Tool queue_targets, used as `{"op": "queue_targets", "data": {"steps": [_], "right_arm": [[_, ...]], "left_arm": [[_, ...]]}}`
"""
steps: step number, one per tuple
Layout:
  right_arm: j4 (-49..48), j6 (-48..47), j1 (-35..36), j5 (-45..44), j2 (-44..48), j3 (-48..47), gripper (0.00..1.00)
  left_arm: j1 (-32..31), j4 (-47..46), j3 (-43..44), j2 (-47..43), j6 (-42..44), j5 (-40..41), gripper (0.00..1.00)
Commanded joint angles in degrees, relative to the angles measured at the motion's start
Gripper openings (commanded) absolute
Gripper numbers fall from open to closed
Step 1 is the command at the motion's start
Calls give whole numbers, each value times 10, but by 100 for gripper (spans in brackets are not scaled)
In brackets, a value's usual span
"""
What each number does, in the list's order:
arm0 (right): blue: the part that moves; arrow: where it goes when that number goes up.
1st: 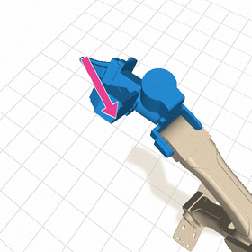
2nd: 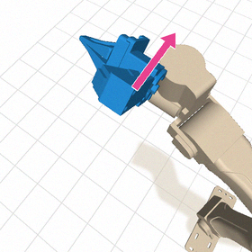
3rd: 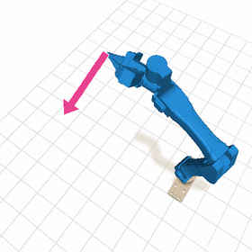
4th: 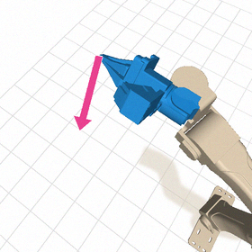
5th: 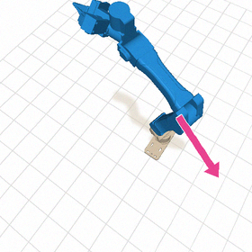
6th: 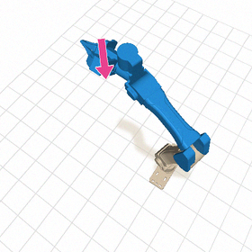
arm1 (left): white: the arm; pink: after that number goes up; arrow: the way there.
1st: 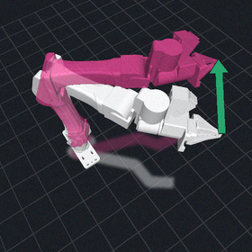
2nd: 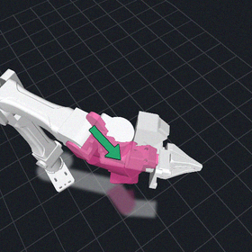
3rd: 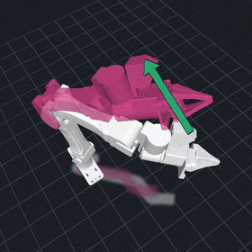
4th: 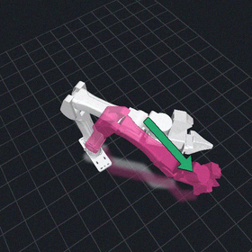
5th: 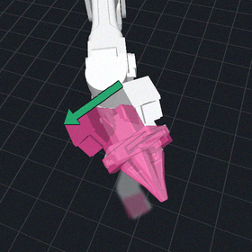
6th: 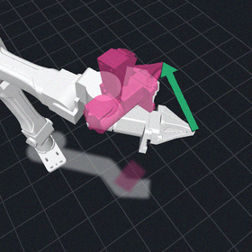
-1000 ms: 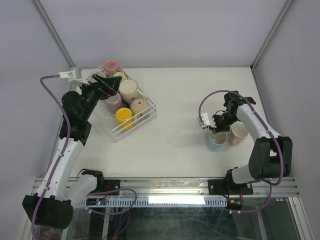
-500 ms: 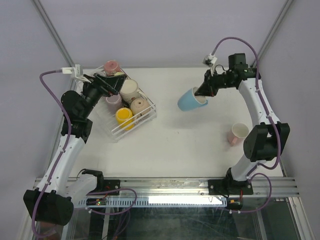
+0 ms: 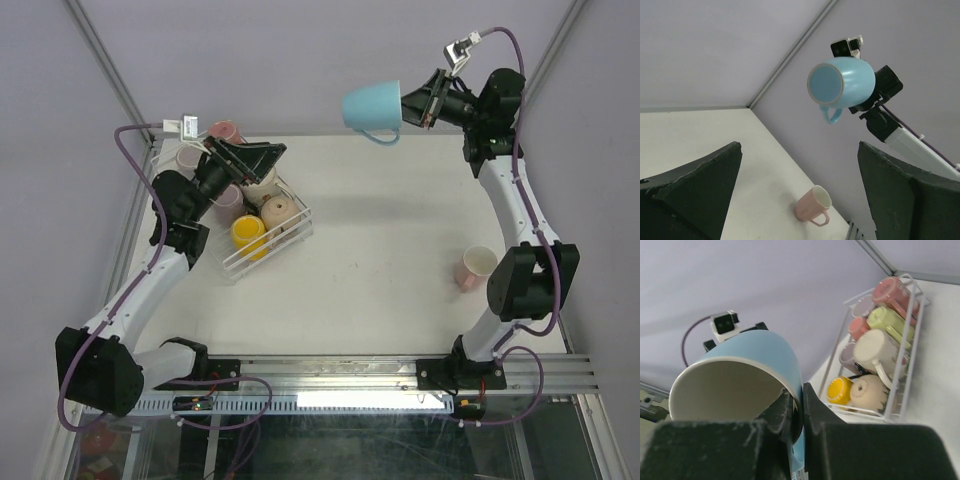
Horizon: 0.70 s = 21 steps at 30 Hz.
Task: Load the cups into the dish rack
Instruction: Pick up the cup at the center of the board.
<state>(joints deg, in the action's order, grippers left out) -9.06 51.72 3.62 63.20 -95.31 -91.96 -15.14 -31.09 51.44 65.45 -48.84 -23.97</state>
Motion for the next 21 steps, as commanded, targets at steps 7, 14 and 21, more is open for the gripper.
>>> {"op": "queue_targets", "data": {"steps": [7, 14, 21], "right_arm": [[-195, 177, 24, -1, -18, -89, 0], [-212, 177, 49, -1, -14, -89, 0], [-198, 177, 61, -1, -12, -82, 0]], "left_arm": [[-61, -132, 49, 41, -39, 32, 96], [-97, -134, 51, 50, 13, 53, 96], [-125, -147, 44, 59, 64, 56, 96]]}}
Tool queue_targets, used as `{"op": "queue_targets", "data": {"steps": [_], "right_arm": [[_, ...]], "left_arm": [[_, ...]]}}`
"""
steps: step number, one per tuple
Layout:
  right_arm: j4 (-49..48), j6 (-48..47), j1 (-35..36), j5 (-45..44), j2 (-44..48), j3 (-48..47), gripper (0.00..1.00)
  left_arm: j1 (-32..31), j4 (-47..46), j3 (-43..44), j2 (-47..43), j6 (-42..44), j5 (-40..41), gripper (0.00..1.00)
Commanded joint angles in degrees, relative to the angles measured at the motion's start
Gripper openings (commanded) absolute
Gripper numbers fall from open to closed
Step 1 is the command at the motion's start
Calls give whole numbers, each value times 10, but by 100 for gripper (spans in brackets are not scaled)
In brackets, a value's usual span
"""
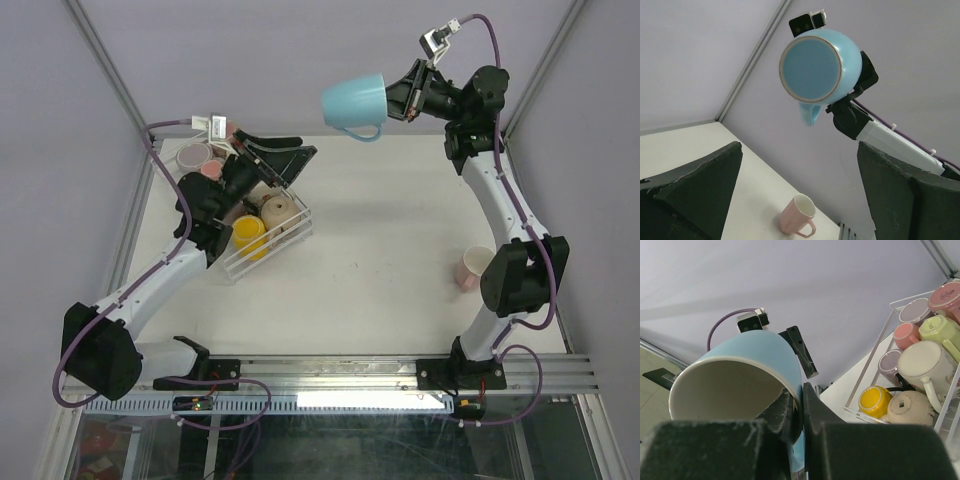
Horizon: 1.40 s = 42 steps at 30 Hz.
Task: Load the cups into the dish rack
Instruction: Pick up the cup at the center of the board, then place the cup on the dish rack.
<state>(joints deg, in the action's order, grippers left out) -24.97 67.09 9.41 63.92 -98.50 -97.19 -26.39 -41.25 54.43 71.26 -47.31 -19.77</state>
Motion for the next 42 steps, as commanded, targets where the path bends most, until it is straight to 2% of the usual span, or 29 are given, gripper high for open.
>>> {"op": "queue_targets", "data": {"steps": [1, 12, 25, 30, 36, 42], "right_arm": [[-37, 24, 5, -8, 20, -29, 0], [-26, 24, 17, -8, 34, -18, 0], [-46, 24, 22, -8, 47, 8, 0], [-50, 24, 24, -8, 54, 15, 0], [-51, 24, 25, -8, 59, 23, 0], [-51, 24, 27, -8, 57, 23, 0]], "left_arm": [[-16, -46, 14, 3, 55, 15, 96], [-63, -66, 27, 52, 76, 30, 93], [-94, -136, 123, 171, 28, -10, 76], [-95, -140, 162, 200, 23, -29, 63], [-98, -187, 185, 232, -25, -48, 48], [-101, -207, 191, 241, -37, -52, 26]]}}
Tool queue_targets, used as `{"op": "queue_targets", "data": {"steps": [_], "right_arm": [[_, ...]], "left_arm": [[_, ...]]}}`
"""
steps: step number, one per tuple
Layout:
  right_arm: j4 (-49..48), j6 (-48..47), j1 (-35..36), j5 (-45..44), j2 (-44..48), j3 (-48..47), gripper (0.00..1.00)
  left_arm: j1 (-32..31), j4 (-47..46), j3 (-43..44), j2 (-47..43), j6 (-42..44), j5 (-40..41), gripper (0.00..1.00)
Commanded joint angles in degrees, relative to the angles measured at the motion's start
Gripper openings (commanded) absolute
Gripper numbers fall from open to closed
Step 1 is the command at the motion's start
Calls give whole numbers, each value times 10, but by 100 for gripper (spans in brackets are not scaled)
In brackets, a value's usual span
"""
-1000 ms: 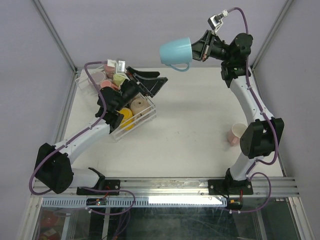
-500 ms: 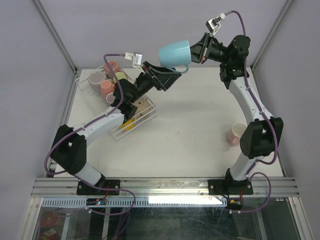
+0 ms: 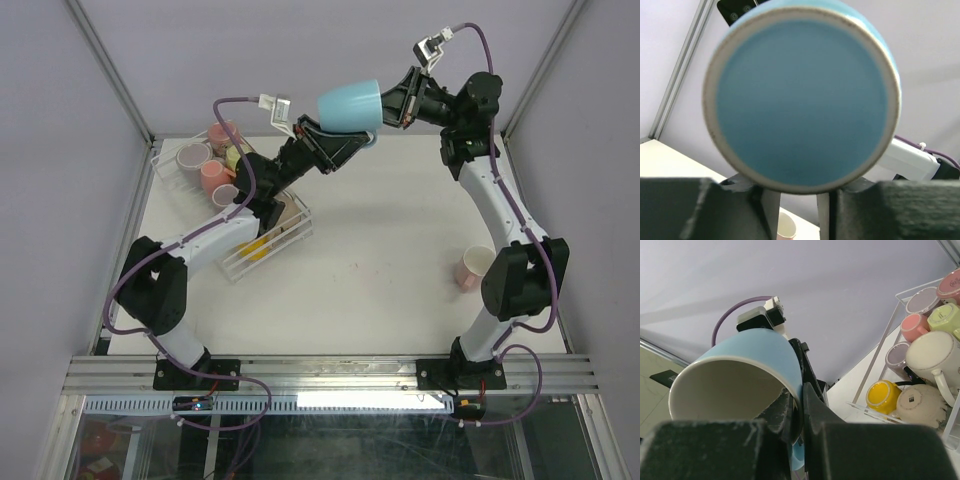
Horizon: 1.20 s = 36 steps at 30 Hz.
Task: Load the cups into the dish rack
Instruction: Place the cup on the dish rack.
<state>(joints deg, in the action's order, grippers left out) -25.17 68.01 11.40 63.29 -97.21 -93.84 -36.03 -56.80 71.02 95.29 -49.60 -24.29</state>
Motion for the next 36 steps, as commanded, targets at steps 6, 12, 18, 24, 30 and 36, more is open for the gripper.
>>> {"op": "queue_targets", "data": {"steps": [6, 12, 18, 24, 30, 36], "right_arm": [[-49, 14, 9, -2, 46, -5, 0], [-53, 14, 9, -2, 46, -4, 0], [-71, 14, 6, -2, 46, -8, 34], [-103, -29, 2, 39, 43, -7, 79], [-120, -35, -2, 51, 43, -5, 81], [-73, -92, -27, 64, 51, 16, 81]], "left_arm": [[-4, -59, 18, -11, 2, 5, 0], [3, -81, -9, -35, 9, 19, 0], [23, -68, -49, -89, 11, 29, 0], [46, -38, -113, -170, 12, 38, 0], [79, 30, -149, -232, 8, 45, 0], [146, 327, -131, -334, 20, 103, 0]]}}
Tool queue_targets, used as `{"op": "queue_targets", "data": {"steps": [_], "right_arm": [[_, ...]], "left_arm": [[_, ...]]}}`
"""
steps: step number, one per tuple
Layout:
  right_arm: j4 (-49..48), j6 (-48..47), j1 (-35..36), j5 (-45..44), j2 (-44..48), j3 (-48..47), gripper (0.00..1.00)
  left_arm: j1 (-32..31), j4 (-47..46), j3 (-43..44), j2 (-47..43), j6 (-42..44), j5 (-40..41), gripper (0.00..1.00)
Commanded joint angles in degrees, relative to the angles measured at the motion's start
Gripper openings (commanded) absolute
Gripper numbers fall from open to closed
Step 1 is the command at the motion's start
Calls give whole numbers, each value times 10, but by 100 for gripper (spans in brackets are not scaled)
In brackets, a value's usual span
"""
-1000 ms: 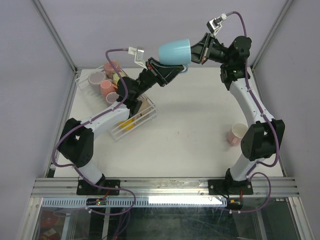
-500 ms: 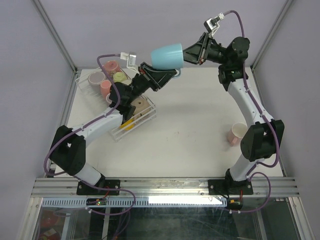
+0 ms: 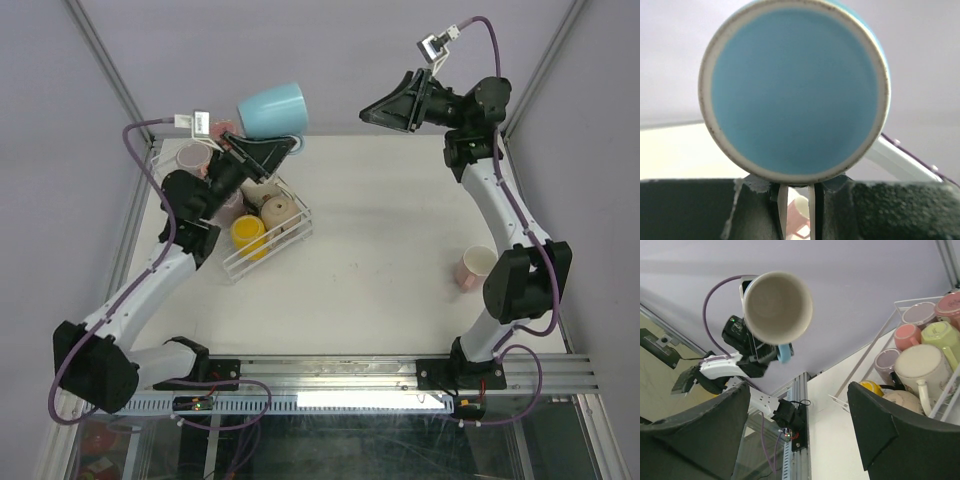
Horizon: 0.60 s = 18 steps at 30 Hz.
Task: Load the cups into the dish rack
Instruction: Place the cup on the dish rack.
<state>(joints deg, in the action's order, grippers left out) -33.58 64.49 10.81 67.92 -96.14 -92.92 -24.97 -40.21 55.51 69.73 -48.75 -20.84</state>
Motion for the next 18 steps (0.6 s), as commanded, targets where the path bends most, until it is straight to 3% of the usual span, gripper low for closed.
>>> {"op": "queue_targets", "data": {"steps": [1, 7, 8, 9, 14, 18], "right_arm": [[35, -64, -28, 18, 42, 8, 81], [226, -64, -45, 18, 60, 14, 81], [256, -254, -46, -7, 61, 13, 81], [281, -321, -46, -19, 62, 13, 82], [348, -392, -46, -38, 57, 14, 82], [359, -406, -48, -53, 57, 21, 81]], "left_arm": [[42, 224, 31, -97, 14, 91, 0], [59, 593, 123, -146, 50, 270, 0], [63, 634, 140, -143, 55, 293, 0], [66, 675, 158, -137, 65, 315, 0], [84, 838, 254, -76, 106, 392, 0], [117, 883, 277, -37, 130, 408, 0]]}}
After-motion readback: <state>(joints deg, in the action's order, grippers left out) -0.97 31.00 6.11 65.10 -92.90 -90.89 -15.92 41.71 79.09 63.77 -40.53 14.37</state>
